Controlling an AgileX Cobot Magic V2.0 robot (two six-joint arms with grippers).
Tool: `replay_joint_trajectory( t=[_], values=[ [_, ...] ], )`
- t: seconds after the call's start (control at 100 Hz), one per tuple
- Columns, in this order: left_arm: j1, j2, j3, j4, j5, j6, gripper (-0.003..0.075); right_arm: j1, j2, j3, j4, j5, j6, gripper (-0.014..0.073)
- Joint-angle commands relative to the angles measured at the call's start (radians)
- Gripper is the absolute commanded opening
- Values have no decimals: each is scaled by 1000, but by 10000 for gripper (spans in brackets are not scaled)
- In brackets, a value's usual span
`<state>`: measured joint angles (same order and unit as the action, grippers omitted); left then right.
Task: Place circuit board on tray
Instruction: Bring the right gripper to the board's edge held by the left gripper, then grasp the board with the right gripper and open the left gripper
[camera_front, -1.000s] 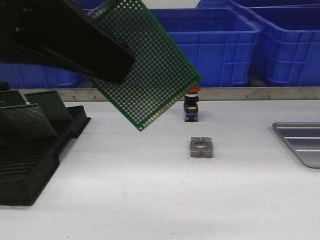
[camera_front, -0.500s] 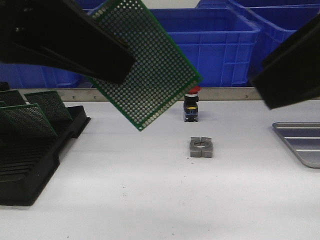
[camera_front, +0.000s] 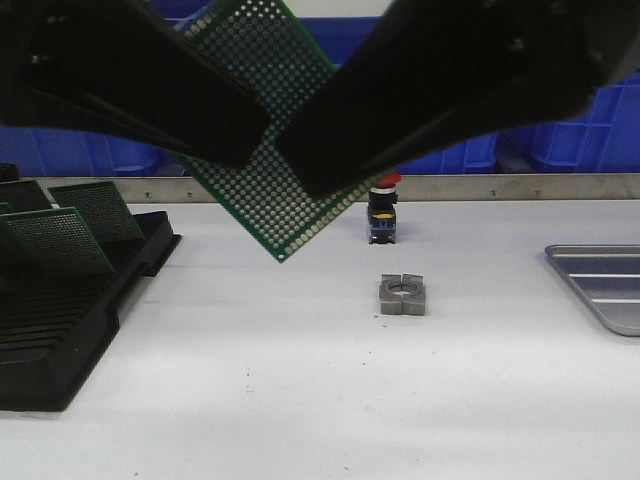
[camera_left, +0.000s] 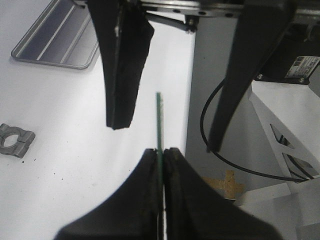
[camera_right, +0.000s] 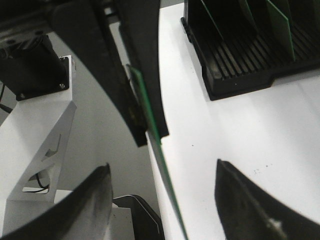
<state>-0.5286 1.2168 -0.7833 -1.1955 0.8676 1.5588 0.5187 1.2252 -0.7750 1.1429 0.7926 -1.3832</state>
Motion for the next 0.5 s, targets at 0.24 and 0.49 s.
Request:
replay_joint_trajectory(
  t=[0.24, 0.49],
  values=[
    [-8, -19, -32, -66, 3, -7, -16, 0, 35, -54, 71, 39, -14, -41],
    [-8, -19, -32, -66, -3, -7, 232, 0, 35, -54, 71, 43, -13, -64]
  ],
)
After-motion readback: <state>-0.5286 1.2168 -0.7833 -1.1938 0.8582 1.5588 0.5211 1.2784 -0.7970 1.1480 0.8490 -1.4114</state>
